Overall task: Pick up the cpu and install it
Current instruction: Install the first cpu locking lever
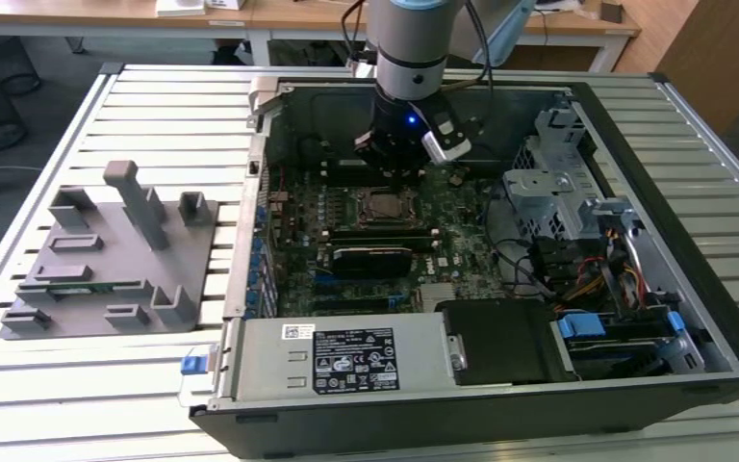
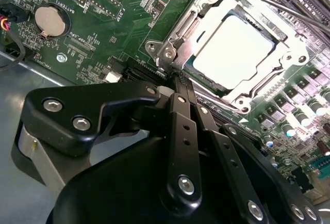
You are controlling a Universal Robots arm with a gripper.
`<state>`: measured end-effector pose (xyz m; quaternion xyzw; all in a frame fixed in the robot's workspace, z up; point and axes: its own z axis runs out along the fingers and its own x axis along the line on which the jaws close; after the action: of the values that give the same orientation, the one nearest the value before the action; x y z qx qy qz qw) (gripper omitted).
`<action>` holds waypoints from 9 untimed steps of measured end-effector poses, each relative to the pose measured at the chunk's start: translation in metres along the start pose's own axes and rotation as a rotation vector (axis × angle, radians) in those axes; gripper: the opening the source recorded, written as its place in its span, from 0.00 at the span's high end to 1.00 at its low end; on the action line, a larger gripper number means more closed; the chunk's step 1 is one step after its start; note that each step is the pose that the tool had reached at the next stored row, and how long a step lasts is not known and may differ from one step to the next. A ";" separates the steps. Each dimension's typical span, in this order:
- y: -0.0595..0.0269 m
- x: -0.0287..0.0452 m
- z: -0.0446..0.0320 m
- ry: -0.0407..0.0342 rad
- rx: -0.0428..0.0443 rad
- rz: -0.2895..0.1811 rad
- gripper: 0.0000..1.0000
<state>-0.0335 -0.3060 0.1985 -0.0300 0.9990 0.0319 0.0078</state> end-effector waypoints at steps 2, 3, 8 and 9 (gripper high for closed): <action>0.0000 0.0000 0.0000 0.0000 0.0000 0.000 0.89; 0.0000 0.0000 0.0000 0.0000 -0.0001 0.000 0.89; 0.0002 -0.0001 -0.0019 -0.0002 -0.0004 0.000 0.89; 0.0002 -0.0001 -0.0019 -0.0002 -0.0004 0.000 0.89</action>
<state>-0.0334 -0.3059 0.2005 -0.0300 0.9990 0.0321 0.0080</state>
